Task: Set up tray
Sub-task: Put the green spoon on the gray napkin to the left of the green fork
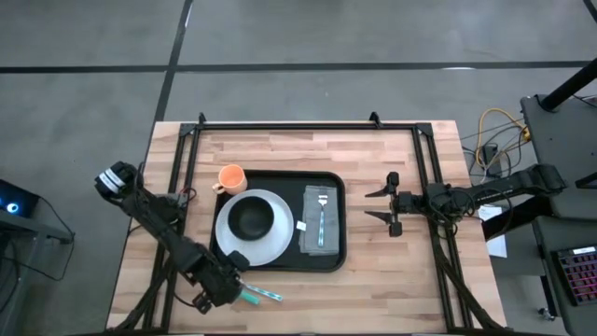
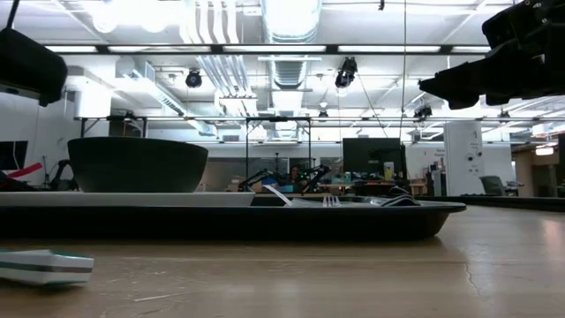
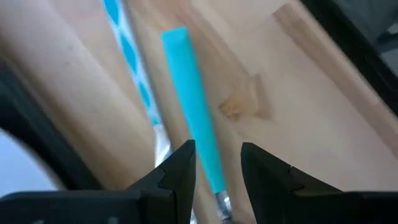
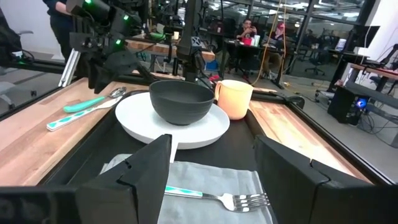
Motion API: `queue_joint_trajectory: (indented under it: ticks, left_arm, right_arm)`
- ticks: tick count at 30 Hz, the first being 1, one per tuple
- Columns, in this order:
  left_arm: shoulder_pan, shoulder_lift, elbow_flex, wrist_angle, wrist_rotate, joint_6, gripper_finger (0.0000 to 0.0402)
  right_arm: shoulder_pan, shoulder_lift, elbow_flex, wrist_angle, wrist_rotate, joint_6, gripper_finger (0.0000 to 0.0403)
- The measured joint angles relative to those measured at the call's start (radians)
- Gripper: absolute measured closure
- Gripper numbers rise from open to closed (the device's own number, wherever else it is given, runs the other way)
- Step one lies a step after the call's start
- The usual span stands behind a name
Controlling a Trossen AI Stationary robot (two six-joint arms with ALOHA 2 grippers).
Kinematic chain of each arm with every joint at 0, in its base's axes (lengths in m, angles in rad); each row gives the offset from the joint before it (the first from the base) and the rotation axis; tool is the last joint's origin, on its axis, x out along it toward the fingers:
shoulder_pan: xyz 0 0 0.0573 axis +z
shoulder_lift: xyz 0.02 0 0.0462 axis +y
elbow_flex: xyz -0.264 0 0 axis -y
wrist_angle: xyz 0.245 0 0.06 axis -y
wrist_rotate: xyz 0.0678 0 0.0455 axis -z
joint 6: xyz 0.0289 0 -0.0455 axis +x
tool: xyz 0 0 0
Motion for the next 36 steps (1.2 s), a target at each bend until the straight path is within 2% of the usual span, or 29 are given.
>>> queue_joint_trajectory:
  ticks: [20, 29, 36]
  left_arm:
    - [-0.02, 0.0, -0.074, 0.081, -0.009, -0.015, 0.0293]
    - [-0.019, 0.071, -0.075, 0.098, -0.015, -0.015, 0.0293]
    - [-0.019, 0.065, -0.076, 0.097, -0.013, -0.029, 0.0295]
  right_arm:
    - [0.0, 0.0, 0.0, 0.0, 0.0, 0.003, 0.0183]
    - [0.0, 0.0, 0.0, 0.0, 0.0, 0.003, 0.0183]
    - [0.0, 0.0, 0.0, 0.0, 0.0, 0.003, 0.0183]
